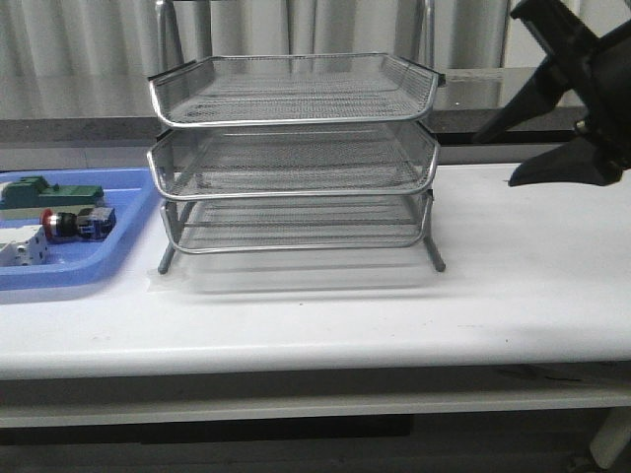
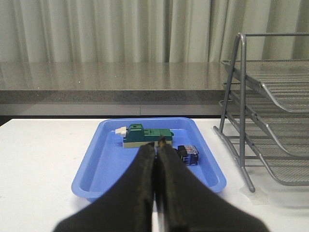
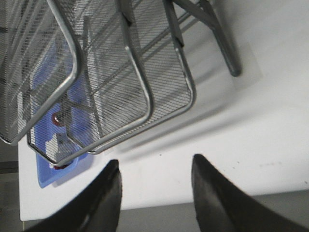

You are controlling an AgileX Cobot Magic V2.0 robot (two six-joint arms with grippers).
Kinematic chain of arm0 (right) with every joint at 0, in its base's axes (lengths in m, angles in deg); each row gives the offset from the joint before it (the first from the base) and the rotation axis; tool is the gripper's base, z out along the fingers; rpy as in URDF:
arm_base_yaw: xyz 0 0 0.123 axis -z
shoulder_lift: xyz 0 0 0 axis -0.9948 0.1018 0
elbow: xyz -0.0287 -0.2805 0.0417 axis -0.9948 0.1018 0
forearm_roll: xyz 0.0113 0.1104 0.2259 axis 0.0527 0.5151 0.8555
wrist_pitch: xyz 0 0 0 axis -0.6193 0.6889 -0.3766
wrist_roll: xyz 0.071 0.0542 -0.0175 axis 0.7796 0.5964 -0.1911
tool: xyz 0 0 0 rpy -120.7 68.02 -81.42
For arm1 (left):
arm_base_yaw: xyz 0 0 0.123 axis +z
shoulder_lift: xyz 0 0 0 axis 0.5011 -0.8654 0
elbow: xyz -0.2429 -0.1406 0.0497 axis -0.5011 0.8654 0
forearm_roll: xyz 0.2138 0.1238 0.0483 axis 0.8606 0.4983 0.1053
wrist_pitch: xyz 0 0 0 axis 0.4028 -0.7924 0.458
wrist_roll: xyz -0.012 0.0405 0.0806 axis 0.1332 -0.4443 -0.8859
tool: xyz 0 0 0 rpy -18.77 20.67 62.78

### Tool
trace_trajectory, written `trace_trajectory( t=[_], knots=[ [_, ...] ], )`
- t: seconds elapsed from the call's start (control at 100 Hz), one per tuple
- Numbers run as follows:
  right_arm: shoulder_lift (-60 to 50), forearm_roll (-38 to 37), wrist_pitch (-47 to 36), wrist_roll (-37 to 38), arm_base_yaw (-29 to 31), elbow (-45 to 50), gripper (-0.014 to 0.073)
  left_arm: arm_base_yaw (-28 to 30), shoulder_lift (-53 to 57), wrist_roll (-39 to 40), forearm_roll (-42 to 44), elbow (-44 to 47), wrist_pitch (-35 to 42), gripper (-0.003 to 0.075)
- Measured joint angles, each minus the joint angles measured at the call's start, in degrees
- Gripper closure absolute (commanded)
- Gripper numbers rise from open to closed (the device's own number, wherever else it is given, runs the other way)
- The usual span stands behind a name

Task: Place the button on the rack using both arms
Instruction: 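Move the right gripper toward the middle tier of the wire rack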

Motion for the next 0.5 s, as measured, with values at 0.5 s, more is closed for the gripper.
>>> trace_trajectory(
  t=[0.5],
  knots=[
    [15.0,5.7,5.8,-4.8,-0.4,-10.7,0.0232,0.0,0.0,0.0,0.0,0.0,0.0,0.0741]
  ],
)
